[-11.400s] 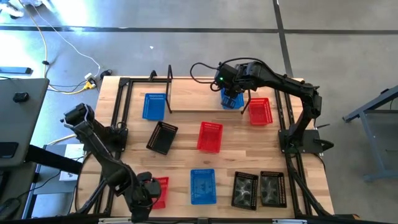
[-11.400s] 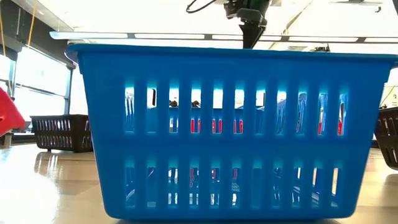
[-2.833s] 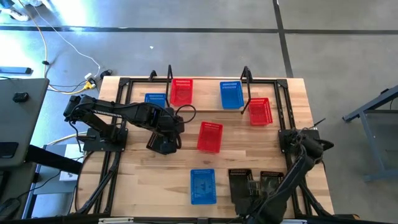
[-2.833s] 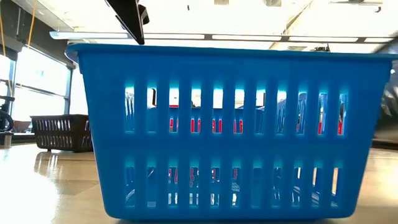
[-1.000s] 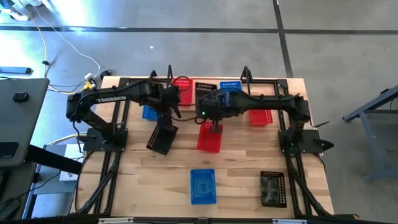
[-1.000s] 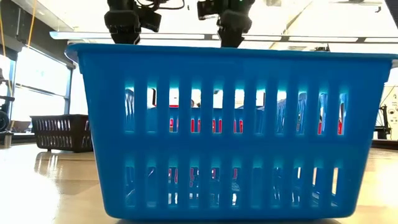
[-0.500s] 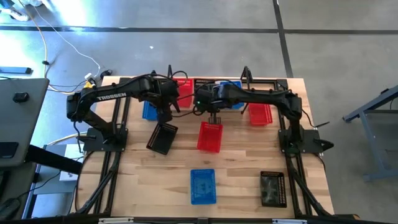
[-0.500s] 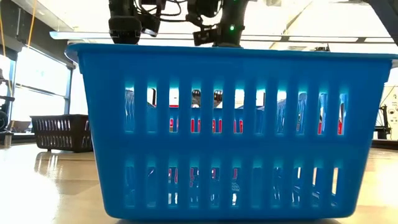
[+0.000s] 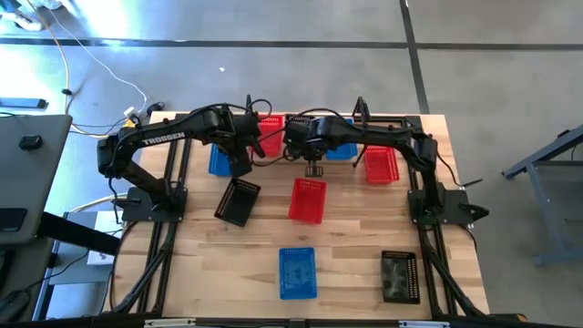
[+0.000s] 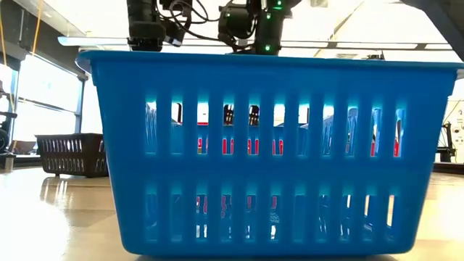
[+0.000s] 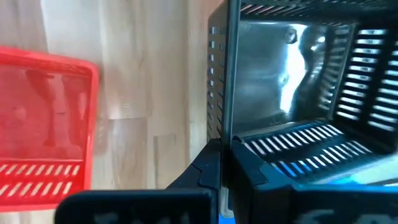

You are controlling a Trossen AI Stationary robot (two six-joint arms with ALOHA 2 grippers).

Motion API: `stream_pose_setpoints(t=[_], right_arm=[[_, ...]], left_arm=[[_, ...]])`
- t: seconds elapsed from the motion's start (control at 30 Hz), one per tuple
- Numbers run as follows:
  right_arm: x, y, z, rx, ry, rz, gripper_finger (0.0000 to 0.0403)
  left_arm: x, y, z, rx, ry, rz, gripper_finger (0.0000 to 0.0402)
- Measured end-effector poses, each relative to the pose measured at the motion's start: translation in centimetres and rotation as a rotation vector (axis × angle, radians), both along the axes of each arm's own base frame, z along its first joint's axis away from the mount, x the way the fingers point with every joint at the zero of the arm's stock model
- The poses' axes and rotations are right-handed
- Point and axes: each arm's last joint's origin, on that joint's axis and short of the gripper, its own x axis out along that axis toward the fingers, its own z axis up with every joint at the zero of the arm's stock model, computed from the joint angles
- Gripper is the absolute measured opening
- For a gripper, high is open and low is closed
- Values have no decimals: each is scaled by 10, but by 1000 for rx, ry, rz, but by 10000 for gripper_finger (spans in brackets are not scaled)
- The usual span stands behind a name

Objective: Stack baskets on shelf by color
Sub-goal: Put the bottom left black basket on the shelf

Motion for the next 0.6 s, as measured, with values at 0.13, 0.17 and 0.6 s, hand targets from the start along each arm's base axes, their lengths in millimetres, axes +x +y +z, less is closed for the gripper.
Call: stream_pose_setpoints(t=[0.13,0.17,0.6], right_arm=[[2,-5,-7,4,21,16,0],[2,-5,-10,6,30,22,0],[4,-9,-22,24,72,26,0]], left_arm=[[-1,0,0,-8,3,6,115],[-1,0,0,-10,6,5,115],[-2,0,0,-21,10,3,115]])
